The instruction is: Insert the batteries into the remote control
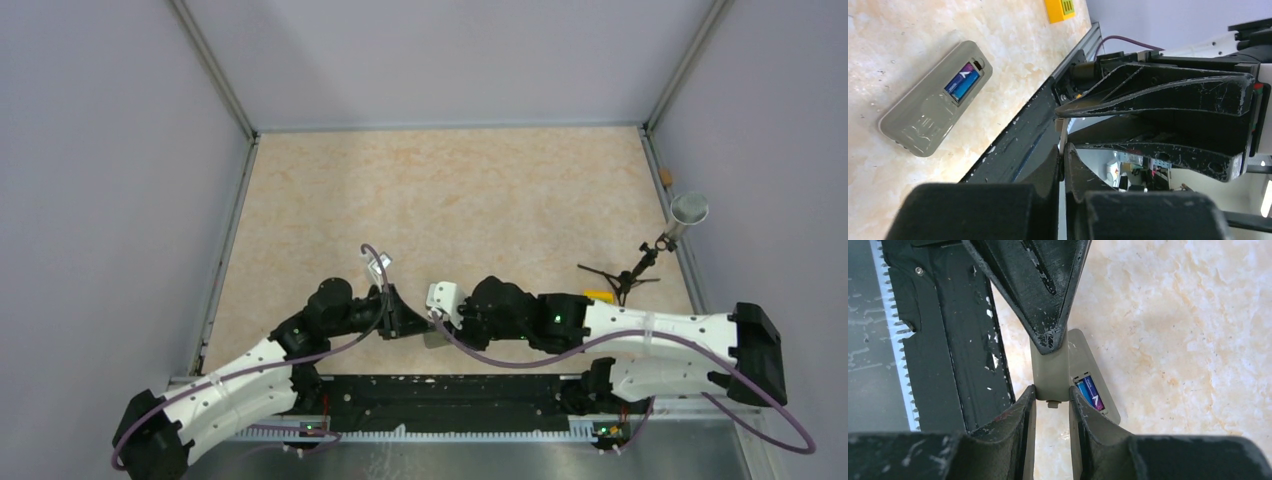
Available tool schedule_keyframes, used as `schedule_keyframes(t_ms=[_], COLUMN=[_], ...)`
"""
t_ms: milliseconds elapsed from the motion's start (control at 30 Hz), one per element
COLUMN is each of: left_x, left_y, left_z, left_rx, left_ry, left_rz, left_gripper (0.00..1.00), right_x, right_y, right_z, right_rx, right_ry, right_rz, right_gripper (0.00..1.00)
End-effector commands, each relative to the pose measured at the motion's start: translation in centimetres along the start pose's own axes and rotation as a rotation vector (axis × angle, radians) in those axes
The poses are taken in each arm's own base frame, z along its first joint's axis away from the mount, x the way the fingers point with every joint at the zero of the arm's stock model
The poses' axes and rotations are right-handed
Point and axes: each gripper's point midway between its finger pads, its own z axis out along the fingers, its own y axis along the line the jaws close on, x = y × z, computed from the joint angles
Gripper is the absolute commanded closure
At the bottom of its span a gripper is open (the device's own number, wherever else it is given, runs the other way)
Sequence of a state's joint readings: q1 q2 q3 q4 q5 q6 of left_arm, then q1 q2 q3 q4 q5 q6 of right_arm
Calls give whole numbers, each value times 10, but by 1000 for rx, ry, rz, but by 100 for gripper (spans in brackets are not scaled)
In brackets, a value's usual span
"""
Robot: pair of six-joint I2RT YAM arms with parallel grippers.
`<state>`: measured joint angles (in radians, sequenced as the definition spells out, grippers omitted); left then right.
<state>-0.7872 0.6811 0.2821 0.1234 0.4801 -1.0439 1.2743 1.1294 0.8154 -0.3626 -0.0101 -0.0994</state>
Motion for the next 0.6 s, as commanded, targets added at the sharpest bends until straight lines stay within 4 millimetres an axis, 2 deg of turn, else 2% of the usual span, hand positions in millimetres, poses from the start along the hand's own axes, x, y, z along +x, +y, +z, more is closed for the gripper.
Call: schedule_keyframes(t_ms=[0,100,200,433,567], left_x=[1,1,3,5,6], left_y=[-11,-17,-20,-26,-28], left_z=[0,-1,-2,-7,-9], left_rx=[76,114,136,166,181], left_ry=[-3,-1,1,-2,-3], left_rz=[5,-1,-3,2,4], left_gripper=[100,100,100,100,100], right_x=[-37,-38,-36,-37,-38], right_y=[9,12,12,13,15], right_z=[-15,-18,-20,-26,-28], right_rx=[-28,-31,-21,-5,-9], right_ry=[-212,-262,-299,-425,-468], right_rz=[-92,-132,-177,-233,-239], right_gripper=[92,79,71,58,56])
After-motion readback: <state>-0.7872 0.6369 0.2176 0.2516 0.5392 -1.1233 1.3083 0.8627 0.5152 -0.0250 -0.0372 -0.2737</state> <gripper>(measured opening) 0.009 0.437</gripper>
